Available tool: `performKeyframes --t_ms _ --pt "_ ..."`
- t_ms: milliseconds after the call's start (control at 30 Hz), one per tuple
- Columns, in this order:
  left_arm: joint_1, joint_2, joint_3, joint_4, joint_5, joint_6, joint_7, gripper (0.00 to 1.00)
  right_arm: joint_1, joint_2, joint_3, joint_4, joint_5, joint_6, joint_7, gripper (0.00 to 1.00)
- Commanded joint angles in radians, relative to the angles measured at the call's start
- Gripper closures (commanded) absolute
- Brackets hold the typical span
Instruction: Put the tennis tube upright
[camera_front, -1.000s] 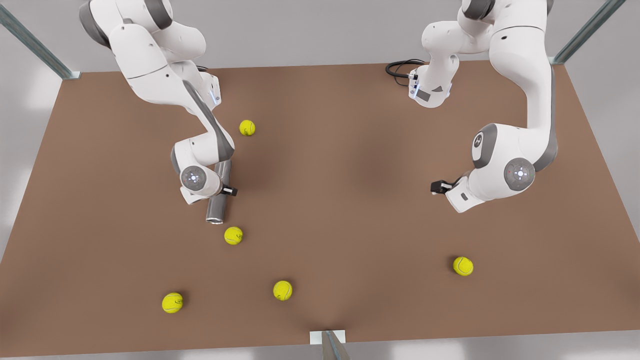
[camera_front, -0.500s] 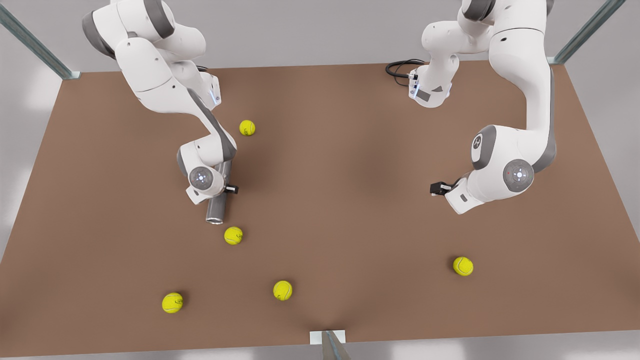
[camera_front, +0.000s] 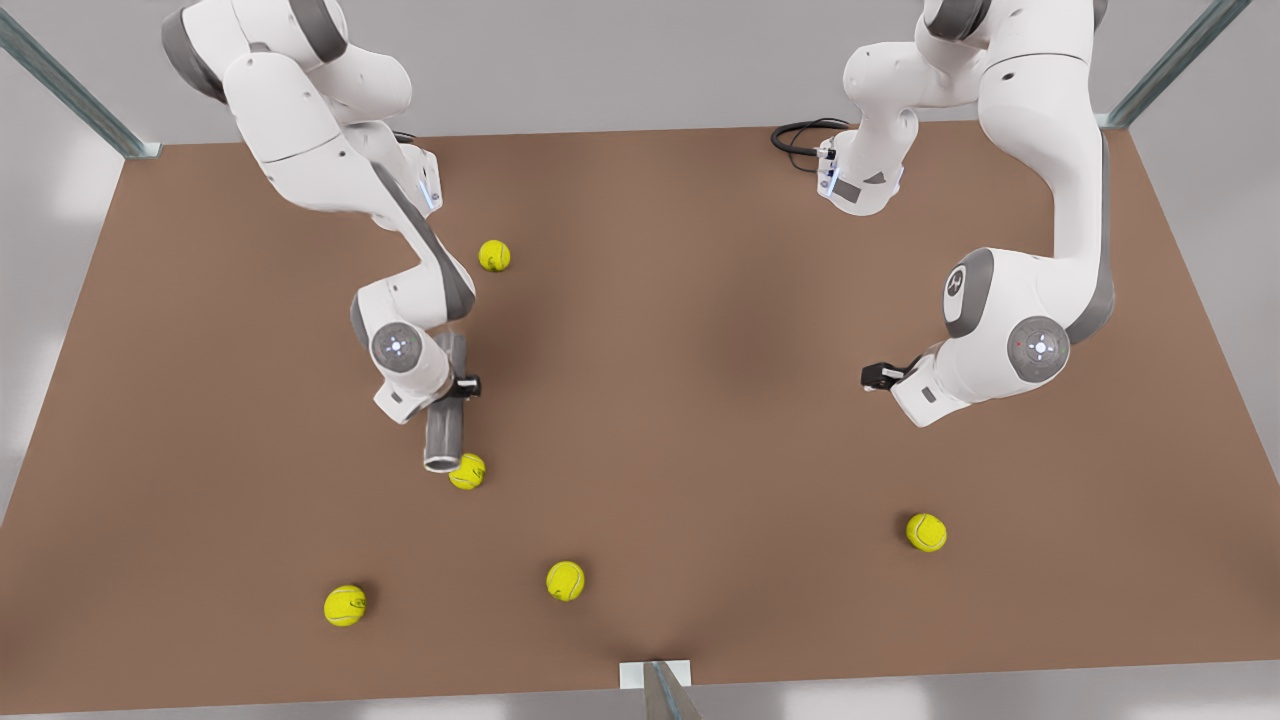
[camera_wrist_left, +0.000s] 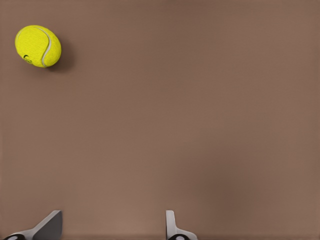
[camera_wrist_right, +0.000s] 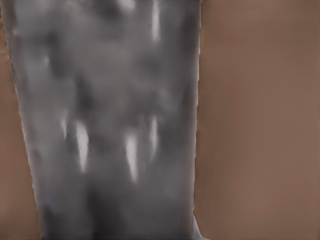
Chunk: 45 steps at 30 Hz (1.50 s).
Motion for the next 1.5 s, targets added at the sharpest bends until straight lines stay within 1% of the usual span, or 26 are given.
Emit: performKeyframes --t_ms 0,67,200,233,300,367,433,467,500,600,667,700,800,867,900,933,967,1067,1167,1233,1300,1333,1367,1400,1433,1467 --pt "0.0 -0.002 0.0 0.0 0.002 -0.003 -0.003 0.0 0.001 0.01 0.025 0.114 -0.005 -0.277 -0.321 0.3" --pt "0.0 -0.002 0.0 0.0 0.004 -0.003 -0.003 0.0 0.005 0.074 0.051 0.321 -0.015 -0.458 -0.456 0.3" --pt "0.0 0.001 0.0 0.0 0.004 0.0 -0.003 0.0 0.179 0.221 0.05 0.606 -0.169 -0.642 -0.59 0.3" --pt "0.0 0.001 0.001 0.0 0.004 0.001 -0.003 0.0 0.235 0.264 0.05 0.671 -0.259 -0.682 -0.648 0.28" --pt "0.0 0.003 0.001 0.0 0.002 0.001 -0.017 0.0 0.32 0.272 0.05 0.683 -0.357 -0.679 -0.774 0.28" --pt "0.0 0.003 0.001 0.0 0.002 0.003 -0.027 0.0 0.347 0.272 0.05 0.673 -0.405 -0.615 -0.966 0.28" --pt "0.0 0.004 0.001 0.0 0.002 0.004 -0.044 0.0 0.343 0.277 0.05 0.634 -0.413 -0.494 -1.194 0.28" --pt "0.0 0.004 0.001 0.0 0.002 0.004 -0.047 0.0 0.315 0.28 0.05 0.593 -0.4 -0.388 -1.317 0.27" --pt "0.0 0.006 0.001 0.0 0.002 0.006 -0.05 0.0 0.3 0.281 0.048 0.556 -0.359 -0.314 -1.349 0.27" --pt "0.0 0.009 0.001 0.0 -0.003 0.009 -0.05 0.0 0.308 0.309 0.05 0.542 -0.356 -0.208 -1.411 0.27" --pt "0.0 0.01 0.001 0.0 -0.003 0.01 -0.05 0.0 0.312 0.326 0.05 0.542 -0.356 -0.133 -1.435 0.25" --pt "0.0 0.015 0.001 0.0 -0.003 0.018 -0.05 0.0 0.314 0.341 0.067 0.544 -0.356 -0.099 -1.437 0.23" --pt "0.0 0.013 0.0 0.0 -0.003 0.02 -0.064 0.0 0.331 0.396 0.07 0.594 -0.359 -0.073 -1.429 0.23" --pt "-0.001 0.015 0.0 0.002 -0.003 0.02 -0.069 0.0 0.372 0.399 0.07 0.607 -0.362 -0.07 -1.417 0.23" --pt "0.0 0.013 0.0 0.002 -0.003 0.021 -0.07 0.0 0.372 0.401 0.07 0.605 -0.357 -0.07 -1.415 0.2" --pt "0.0 0.015 0.0 0.002 -0.003 0.021 -0.07 0.0 0.371 0.401 0.07 0.604 -0.353 -0.076 -1.414 0.09" --pt "0.0 0.017 0.0 0.002 -0.003 0.023 -0.07 0.0 0.371 0.401 0.07 0.601 -0.311 -0.078 -1.415 0.01" --pt "-0.001 0.02 0.0 0.002 -0.007 0.03 -0.07 0.0 0.372 0.413 0.068 0.599 -0.308 -0.096 -1.345 0.0" --pt "-0.02 0.024 -0.025 0.007 -0.318 0.104 -0.155 0.0 0.372 0.38 0.07 0.601 -0.307 -0.13 -1.328 0.0" --pt "-0.044 0.021 -0.14 0.0 -0.4 0.202 -0.376 0.0 0.351 0.284 0.088 0.59 -0.215 -0.211 -1.339 0.0" --pt "-0.044 0.001 -0.152 -0.024 -0.651 0.21 -0.357 0.0 0.243 0.208 0.09 0.591 -0.147 -0.288 -1.34 0.0" --pt "-0.044 0.009 -0.155 -0.027 -0.746 0.204 -0.252 0.0 0.15 0.154 0.087 0.602 -0.083 -0.381 -1.329 0.0" --pt "-0.041 -0.005 -0.154 -0.094 -0.88 0.202 -0.085 0.0 0.038 0.122 0.084 0.631 -0.069 -0.412 -1.348 0.0" --pt "-0.041 -0.037 -0.152 -0.172 -1.01 0.243 -0.008 0.0 -0.02 0.116 0.087 0.689 -0.067 -0.461 -1.336 0.0" --pt "-0.046 -0.069 -0.175 -0.266 -1.111 0.378 0.063 0.0 -0.024 0.119 0.044 0.846 -0.077 -0.634 -1.276 0.0" --pt "-0.046 -0.056 -0.232 -0.289 -1.119 0.492 0.063 0.0 -0.025 0.123 -0.025 0.933 -0.074 -0.768 -1.262 0.0"
